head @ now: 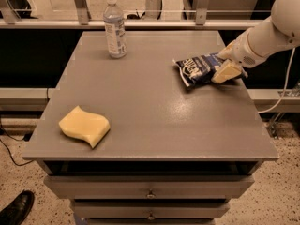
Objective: Move blue chip bag near blue plastic bottle
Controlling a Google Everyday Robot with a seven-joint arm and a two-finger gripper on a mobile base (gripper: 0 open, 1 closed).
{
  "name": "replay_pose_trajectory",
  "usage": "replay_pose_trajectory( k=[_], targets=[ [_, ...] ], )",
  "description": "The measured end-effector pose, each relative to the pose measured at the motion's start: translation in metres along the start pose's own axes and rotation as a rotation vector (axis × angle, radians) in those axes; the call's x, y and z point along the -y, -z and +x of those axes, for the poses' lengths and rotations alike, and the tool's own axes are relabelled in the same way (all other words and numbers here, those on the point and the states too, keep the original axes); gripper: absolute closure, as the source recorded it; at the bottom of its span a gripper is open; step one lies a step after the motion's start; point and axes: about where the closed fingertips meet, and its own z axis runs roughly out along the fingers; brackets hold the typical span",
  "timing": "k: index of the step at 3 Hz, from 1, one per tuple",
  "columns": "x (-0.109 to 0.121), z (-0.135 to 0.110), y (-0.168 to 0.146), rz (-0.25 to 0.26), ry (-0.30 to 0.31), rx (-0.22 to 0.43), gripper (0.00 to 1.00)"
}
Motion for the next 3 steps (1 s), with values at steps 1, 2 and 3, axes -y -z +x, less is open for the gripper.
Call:
replay_pose_trajectory(
  k=[1, 2, 3],
  targets=[
    [0.007, -0.016, 0.014, 0.009, 0.001, 0.010, 0.64],
    [0.011, -0.041, 0.035, 0.041, 0.039, 0.043, 0.87],
    [0.010, -0.044, 0.035, 0.040, 0.043, 0.045, 1.00]
  ],
)
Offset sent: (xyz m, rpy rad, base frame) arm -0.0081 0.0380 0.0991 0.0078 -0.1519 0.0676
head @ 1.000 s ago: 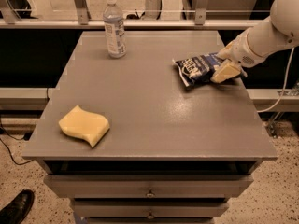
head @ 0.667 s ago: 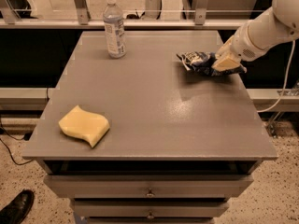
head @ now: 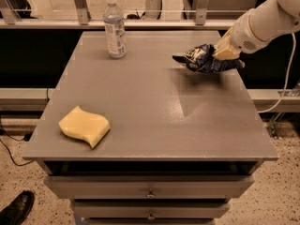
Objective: Move blue chip bag near blue plastic bottle
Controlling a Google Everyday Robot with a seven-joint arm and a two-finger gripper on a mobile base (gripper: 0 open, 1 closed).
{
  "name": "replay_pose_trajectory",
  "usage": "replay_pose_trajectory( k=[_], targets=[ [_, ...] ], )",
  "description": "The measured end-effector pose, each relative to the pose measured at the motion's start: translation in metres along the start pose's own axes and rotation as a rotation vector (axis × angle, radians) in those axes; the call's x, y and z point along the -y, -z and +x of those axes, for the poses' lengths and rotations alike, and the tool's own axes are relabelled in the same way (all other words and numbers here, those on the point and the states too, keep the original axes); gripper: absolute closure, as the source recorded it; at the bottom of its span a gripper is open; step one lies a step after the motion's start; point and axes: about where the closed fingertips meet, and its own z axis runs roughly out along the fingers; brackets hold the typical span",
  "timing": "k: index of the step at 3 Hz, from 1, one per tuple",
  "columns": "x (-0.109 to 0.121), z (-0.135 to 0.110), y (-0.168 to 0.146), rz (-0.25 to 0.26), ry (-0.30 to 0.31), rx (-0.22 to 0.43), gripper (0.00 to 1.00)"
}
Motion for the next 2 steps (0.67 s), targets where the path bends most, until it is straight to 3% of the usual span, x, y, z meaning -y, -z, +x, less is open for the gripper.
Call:
replay_pose_trajectory(
  k=[1, 2],
  targets=[
    [0.000, 0.000, 0.000, 0.000, 0.000, 0.000, 1.00],
    [0.016, -0.018, -0.009, 0.067, 0.060, 0.009, 1.00]
  ],
)
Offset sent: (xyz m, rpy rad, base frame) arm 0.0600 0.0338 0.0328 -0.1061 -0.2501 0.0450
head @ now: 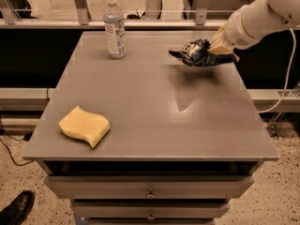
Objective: Move blue chip bag near blue plastic bottle
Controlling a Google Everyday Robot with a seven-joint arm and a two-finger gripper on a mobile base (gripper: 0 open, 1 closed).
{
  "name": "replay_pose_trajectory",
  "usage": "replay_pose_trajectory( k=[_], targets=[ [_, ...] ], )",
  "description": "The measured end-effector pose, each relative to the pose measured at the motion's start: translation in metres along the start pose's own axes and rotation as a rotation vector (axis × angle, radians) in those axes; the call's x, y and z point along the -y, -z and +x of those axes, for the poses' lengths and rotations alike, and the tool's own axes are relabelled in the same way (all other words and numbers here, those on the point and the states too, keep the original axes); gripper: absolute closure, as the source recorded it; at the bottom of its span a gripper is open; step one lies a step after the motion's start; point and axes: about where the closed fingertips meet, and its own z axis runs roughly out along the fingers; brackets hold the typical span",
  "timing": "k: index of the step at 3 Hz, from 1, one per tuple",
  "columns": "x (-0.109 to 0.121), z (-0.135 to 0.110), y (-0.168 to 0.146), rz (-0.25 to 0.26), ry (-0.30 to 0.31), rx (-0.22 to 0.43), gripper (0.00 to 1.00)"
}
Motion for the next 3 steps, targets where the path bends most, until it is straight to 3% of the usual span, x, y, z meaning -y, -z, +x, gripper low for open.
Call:
replay_pose_trajectory(
  k=[2, 3],
  targets=[
    [0.060, -0.059, -0.045, 0.233, 0.183, 0.027, 1.00],
    [0.075, -0.091, -0.085, 0.305, 0.231, 0.064, 1.00]
  ],
)
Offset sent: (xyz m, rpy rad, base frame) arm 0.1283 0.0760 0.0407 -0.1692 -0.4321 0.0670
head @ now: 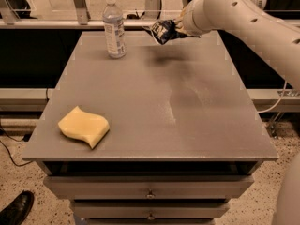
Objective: Move blue chip bag near blue plastic bottle
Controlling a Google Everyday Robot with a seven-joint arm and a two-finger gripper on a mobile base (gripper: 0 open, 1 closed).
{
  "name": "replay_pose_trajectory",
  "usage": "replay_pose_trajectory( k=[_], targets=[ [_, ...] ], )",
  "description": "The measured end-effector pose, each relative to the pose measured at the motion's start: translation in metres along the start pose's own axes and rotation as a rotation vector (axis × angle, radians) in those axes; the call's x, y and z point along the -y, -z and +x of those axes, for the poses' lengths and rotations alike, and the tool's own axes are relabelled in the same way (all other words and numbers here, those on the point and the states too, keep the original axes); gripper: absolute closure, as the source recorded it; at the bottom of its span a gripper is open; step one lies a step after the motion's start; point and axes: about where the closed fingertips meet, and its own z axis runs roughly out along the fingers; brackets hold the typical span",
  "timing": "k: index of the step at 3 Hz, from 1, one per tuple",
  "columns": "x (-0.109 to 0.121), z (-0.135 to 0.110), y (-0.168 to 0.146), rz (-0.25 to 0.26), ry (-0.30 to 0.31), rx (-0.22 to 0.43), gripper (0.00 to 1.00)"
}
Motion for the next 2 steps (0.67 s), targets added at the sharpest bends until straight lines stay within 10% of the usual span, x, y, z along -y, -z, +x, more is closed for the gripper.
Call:
replay_pose_trajectory(
  k=[2],
  targets=[
    [-0.006, -0.033, -0.036, 0.032, 0.002, 0.050, 1.00]
  ],
)
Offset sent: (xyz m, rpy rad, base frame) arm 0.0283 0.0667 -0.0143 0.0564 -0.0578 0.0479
